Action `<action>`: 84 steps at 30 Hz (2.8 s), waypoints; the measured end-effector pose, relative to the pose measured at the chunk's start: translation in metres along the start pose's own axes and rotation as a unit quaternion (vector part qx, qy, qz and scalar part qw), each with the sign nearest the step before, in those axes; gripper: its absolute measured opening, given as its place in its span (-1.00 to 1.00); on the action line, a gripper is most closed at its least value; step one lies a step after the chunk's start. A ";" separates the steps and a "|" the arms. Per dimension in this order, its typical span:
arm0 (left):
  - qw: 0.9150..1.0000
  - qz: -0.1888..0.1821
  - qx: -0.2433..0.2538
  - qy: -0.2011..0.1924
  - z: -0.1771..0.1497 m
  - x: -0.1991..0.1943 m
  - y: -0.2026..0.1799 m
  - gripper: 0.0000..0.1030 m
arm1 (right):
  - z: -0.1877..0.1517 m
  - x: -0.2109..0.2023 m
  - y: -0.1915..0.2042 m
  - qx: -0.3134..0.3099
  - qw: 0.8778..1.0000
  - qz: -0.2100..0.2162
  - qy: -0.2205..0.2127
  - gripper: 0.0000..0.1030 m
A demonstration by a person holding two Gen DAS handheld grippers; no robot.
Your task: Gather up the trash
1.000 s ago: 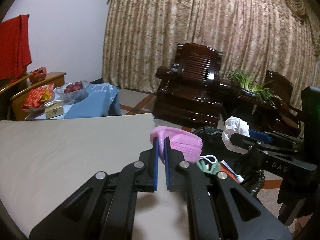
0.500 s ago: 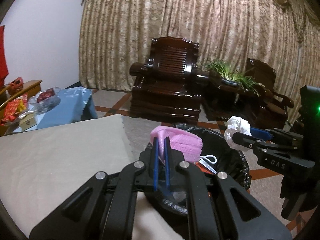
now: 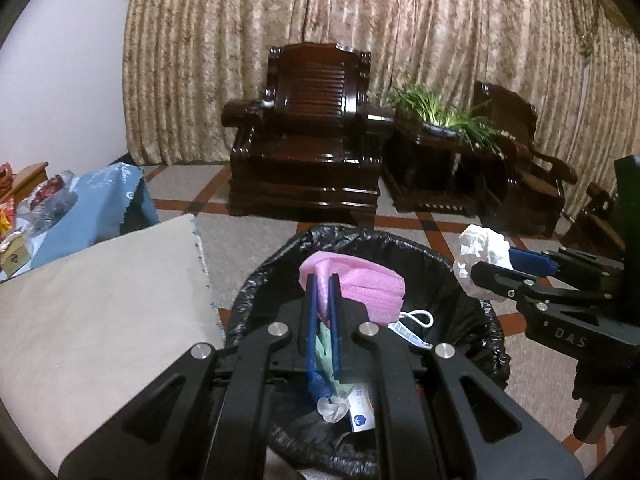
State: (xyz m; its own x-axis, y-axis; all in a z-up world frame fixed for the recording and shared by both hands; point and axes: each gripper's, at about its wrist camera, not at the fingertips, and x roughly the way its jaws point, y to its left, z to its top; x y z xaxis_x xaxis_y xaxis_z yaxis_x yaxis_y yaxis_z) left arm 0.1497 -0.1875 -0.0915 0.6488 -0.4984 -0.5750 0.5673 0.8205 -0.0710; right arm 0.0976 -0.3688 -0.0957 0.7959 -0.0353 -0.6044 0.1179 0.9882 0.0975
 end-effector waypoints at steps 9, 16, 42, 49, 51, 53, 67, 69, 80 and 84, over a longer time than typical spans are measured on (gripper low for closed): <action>1.000 -0.011 0.001 0.026 0.004 0.045 -0.004 -0.78 | -0.002 0.030 -0.018 0.004 1.000 -0.013 0.016 -0.12; 1.000 -0.004 -0.009 0.023 0.008 0.047 0.003 -0.37 | 0.000 0.030 -0.022 0.001 1.000 -0.017 0.010 0.43; 0.995 0.077 -0.060 -0.032 -0.006 -0.109 0.051 0.86 | 0.005 -0.061 0.043 0.002 0.999 0.026 -0.024 0.88; 0.993 0.093 -0.063 -0.035 -0.014 -0.144 0.049 0.86 | 0.003 -0.086 0.064 -0.004 0.999 0.028 -0.023 0.88; 0.993 0.094 -0.059 -0.039 -0.016 -0.156 0.045 0.87 | 0.002 -0.095 0.069 -0.006 0.999 0.030 -0.027 0.88; 0.993 0.096 -0.054 -0.044 -0.017 -0.165 0.042 0.87 | 0.002 -0.101 0.073 -0.008 0.999 0.032 -0.029 0.88; 0.990 0.111 -0.040 -0.073 -0.022 -0.205 0.031 0.87 | 0.001 -0.132 0.100 -0.034 0.997 0.048 -0.049 0.88; 0.990 0.113 -0.041 -0.074 -0.023 -0.207 0.030 0.87 | 0.001 -0.134 0.101 -0.035 0.997 0.049 -0.052 0.88; 0.989 0.117 -0.045 -0.076 -0.025 -0.211 0.032 0.87 | 0.000 -0.133 0.105 -0.037 0.997 0.050 -0.052 0.88; 0.989 0.118 -0.045 -0.076 -0.025 -0.211 0.032 0.87 | -0.002 -0.132 0.105 -0.036 0.997 0.049 -0.050 0.88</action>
State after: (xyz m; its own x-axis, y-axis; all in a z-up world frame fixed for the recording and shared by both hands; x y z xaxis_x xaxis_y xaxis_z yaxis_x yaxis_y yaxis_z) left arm 0.0182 -0.0489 0.0068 0.8300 -0.3210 -0.4562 0.3481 0.9371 -0.0260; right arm 0.0041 -0.2598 -0.0069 0.8575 0.0504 -0.5121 -0.0027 0.9956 0.0934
